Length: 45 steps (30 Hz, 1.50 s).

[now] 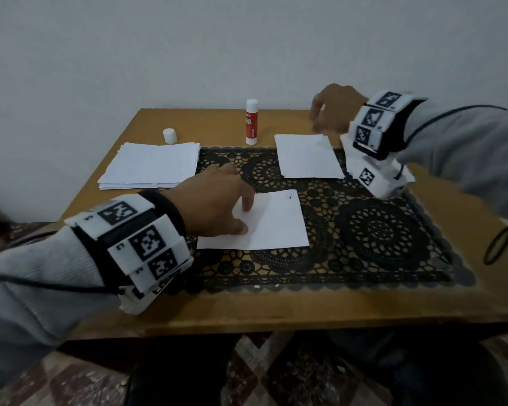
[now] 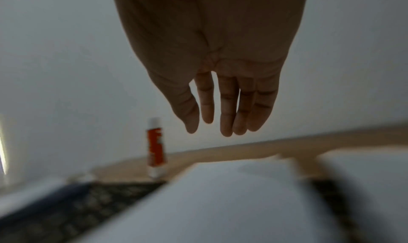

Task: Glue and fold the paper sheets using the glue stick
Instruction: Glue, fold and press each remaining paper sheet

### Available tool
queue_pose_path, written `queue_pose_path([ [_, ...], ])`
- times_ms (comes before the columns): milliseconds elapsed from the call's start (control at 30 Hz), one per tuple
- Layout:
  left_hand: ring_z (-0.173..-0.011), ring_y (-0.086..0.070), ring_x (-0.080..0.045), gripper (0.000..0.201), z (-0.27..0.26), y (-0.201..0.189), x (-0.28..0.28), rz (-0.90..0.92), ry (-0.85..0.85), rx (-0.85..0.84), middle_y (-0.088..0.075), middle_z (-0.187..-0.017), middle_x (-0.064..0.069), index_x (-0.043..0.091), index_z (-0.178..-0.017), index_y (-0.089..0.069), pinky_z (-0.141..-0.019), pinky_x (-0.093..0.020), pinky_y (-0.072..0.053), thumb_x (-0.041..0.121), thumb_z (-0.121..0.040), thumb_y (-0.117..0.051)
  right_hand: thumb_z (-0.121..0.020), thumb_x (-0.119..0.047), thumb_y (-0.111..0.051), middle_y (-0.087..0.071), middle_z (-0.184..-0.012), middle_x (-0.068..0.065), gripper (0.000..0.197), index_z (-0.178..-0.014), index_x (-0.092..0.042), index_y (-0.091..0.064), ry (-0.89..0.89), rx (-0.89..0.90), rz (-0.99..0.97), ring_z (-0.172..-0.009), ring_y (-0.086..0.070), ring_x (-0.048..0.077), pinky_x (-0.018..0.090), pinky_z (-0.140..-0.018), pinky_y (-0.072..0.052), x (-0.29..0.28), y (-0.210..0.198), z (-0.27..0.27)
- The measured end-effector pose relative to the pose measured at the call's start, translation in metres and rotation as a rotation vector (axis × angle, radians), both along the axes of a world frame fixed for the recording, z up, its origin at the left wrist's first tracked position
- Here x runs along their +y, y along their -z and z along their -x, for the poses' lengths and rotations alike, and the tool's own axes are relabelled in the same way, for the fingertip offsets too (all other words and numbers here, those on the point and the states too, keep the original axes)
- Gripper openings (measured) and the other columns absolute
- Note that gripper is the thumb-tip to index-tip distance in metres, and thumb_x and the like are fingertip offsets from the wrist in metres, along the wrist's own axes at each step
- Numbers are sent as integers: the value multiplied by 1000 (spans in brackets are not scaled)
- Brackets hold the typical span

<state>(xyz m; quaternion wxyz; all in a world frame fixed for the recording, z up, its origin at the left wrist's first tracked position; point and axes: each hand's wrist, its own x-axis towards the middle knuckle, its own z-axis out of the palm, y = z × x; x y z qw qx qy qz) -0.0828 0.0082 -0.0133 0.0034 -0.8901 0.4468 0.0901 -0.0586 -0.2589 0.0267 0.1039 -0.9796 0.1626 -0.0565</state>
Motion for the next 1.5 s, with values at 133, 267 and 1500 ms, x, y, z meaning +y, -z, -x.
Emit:
queue_pose_path([
  [133, -110, -42, -19, 36, 6, 1, -2, -14, -12, -39, -44, -114, 2, 32, -112, -60, -94, -35, -43, 46, -81, -69, -82, -21, -73, -66, -111, 9, 21, -100, -13, -68, -3, 166, 171, -92, -56, 24, 32, -80, -44, -41, 9, 49],
  [267, -100, -46, -16, 28, 9, -4, -4, -3, -44, 22, -49, -109, 2, 30, -109, -60, -85, -29, -41, 40, -84, -67, -83, -41, -72, -64, -109, 6, 44, -115, -15, -60, -63, 203, 184, -104, -56, 25, 30, -88, -38, -55, 18, 85],
  [1500, -101, -54, -19, 34, 11, -15, 1, 232, -99, 18, -58, -118, -2, 19, -120, -49, -86, -32, -46, 28, -90, -61, -81, -20, -60, -60, -82, 5, 10, -75, -13, -55, -25, -328, 133, -80, -56, 28, 33, -69, -43, -35, -16, 106],
])
